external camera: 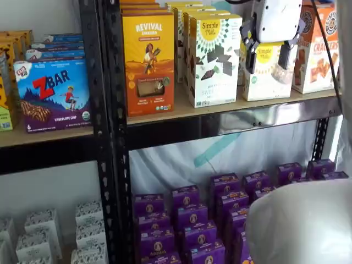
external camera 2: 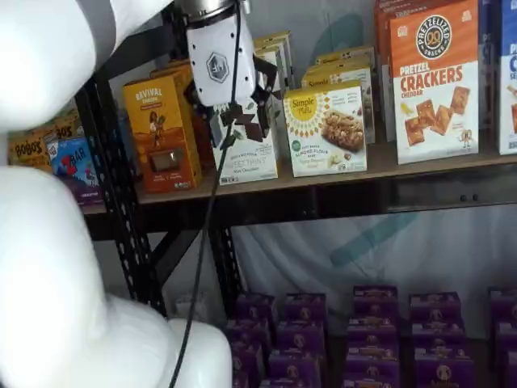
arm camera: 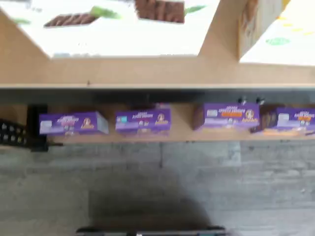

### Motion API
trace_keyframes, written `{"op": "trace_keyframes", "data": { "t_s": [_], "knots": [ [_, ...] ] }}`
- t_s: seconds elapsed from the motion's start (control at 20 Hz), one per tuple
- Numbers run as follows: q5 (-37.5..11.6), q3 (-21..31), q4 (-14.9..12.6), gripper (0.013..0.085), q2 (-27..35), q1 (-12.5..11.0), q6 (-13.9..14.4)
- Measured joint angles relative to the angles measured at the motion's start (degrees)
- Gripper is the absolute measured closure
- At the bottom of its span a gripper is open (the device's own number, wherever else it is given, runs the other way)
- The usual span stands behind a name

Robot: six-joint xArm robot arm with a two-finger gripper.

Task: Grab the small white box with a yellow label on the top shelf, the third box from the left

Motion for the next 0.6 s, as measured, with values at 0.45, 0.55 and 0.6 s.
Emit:
{"op": "trace_keyframes", "data": {
  "t_s": [0.45,0.55,0.6],
  "knots": [
    [-5.0,-3.2,1.9,0.0130,6.3,-6.6,-6.3],
    [-5.7,-3.8,1.5,0.0130,7.2,-7.0,-6.8],
    [-5.9,-4.2,1.4,0.0130,7.6,-7.3,-7.1]
  ]
}}
